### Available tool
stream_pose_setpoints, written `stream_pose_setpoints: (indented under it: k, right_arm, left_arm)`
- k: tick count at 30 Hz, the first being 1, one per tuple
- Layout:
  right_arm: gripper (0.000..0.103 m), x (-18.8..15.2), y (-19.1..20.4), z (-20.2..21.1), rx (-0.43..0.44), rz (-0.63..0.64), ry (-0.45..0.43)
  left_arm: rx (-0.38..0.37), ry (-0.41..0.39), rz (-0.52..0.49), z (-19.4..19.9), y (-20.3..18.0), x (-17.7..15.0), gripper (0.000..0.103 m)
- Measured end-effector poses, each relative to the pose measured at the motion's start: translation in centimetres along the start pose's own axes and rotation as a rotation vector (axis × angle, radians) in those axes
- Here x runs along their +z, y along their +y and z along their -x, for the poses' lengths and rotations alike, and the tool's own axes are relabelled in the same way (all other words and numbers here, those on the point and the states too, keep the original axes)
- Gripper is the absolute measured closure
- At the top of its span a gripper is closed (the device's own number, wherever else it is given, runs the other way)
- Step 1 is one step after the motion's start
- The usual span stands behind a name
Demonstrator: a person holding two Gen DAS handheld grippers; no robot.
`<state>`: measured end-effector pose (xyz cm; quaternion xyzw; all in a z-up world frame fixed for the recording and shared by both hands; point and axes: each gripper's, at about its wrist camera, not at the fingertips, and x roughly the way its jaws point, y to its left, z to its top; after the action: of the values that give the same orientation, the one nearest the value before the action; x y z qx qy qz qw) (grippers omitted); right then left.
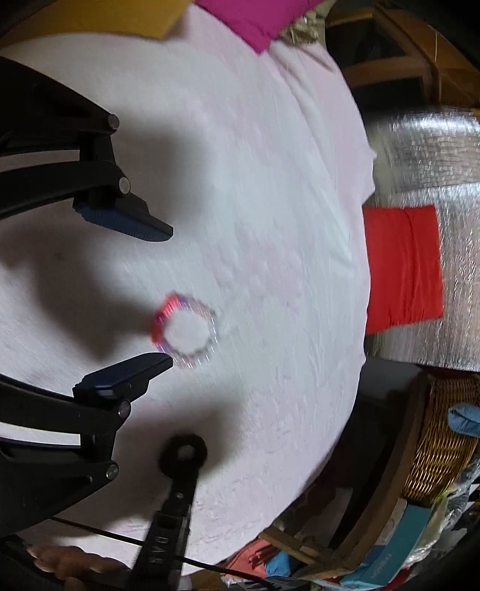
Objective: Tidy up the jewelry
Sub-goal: 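Grasp the pink-and-clear bead bracelet with the left tool while the right tool lifts the hair tie, then carry the pink bracelet with the left tool over the orange box while the right tool carries the hair tie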
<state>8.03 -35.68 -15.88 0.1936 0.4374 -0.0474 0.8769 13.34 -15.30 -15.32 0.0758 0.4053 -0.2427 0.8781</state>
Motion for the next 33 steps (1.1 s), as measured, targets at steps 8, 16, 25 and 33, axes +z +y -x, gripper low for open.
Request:
stream_pose_setpoints:
  k: [8,16,25,33]
  right_arm:
    - [0.095,-0.2,-0.5,-0.2,0.020,-0.017,0.014]
    - [0.095,-0.2,-0.4,-0.3,0.019,-0.020,0.008]
    - [0.095,-0.1,0.9,0.8,0.028,0.002,-0.060]
    - [0.095,0.3,3.1,1.7,0.082,0.015,-0.115]
  left_arm:
    - [-0.049,0.040,-0.022,-2.7,-1.6,0.8,0.037]
    - [-0.070,0.021,-0.007,-2.7,-1.0,1.0,0.077]
    - [-0.081,-0.012,-0.011,-0.9,-0.3,0.9,0.096]
    - [-0.043,-0.069,0.008,2.9,1.9,0.8,0.096]
